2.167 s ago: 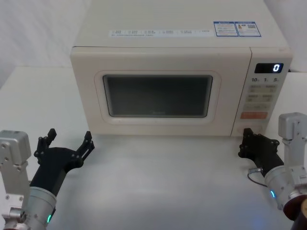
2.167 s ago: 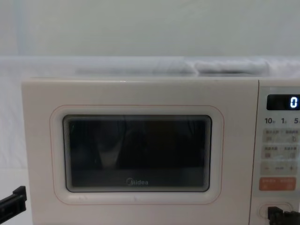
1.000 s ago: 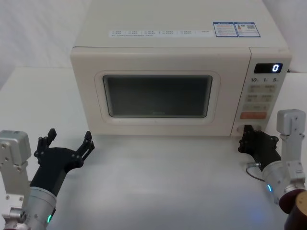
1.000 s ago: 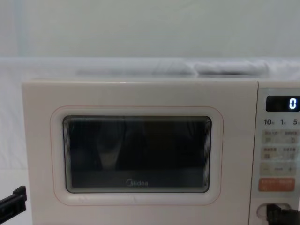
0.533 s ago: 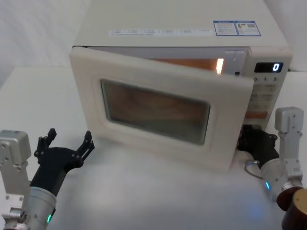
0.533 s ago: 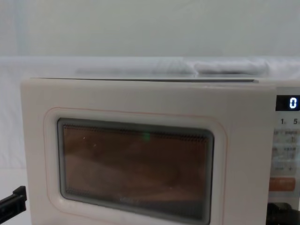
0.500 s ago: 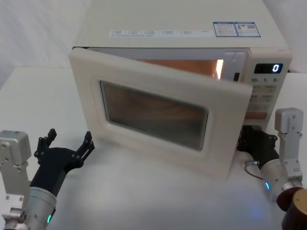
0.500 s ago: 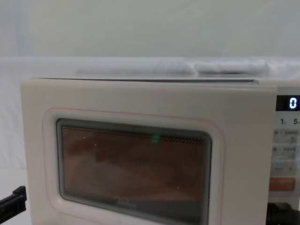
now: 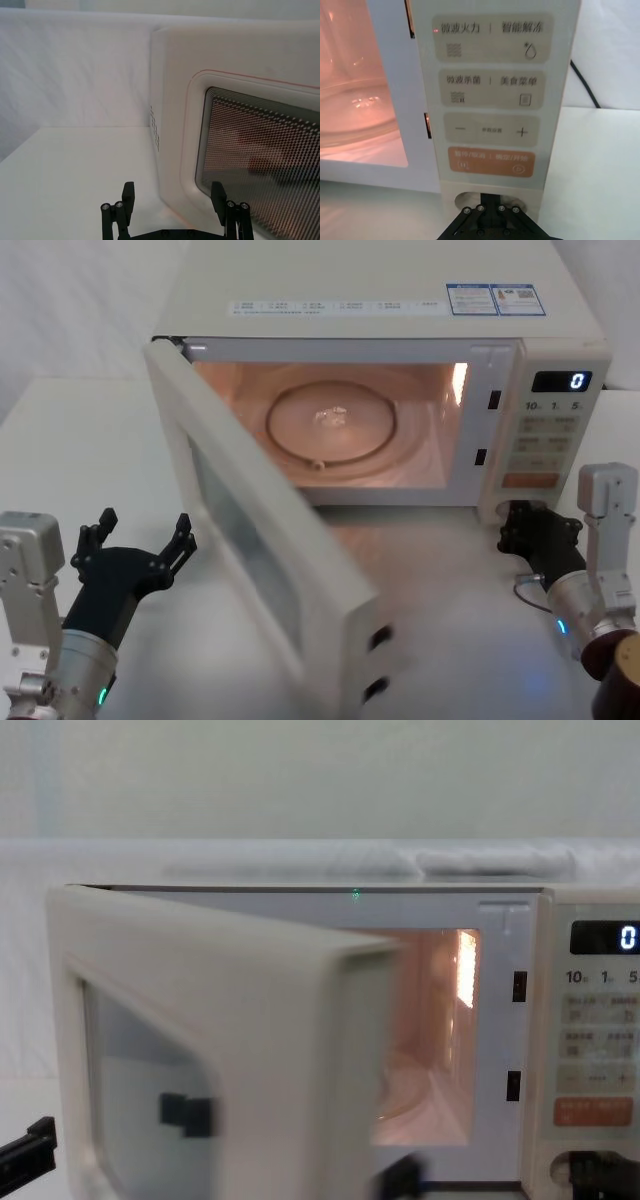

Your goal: Press the button to open the microwave door with one hand; close the microwave door with the other hand.

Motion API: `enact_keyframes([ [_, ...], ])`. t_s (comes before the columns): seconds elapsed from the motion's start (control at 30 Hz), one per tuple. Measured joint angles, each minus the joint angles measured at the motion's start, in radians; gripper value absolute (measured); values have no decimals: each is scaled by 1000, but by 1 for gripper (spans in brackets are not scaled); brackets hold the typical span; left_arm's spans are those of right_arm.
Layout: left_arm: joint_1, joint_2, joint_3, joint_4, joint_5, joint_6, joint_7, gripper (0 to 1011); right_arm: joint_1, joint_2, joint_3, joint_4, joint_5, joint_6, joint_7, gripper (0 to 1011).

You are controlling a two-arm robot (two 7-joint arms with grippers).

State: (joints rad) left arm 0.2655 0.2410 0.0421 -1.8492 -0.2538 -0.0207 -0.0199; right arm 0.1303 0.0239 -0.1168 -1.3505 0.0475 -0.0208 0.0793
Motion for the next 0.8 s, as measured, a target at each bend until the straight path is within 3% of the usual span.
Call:
enact_keyframes([
  [0.8,0,0,0,0,0,0,0,1001,-73,-1,-2,-80,-10,18,-10,0],
])
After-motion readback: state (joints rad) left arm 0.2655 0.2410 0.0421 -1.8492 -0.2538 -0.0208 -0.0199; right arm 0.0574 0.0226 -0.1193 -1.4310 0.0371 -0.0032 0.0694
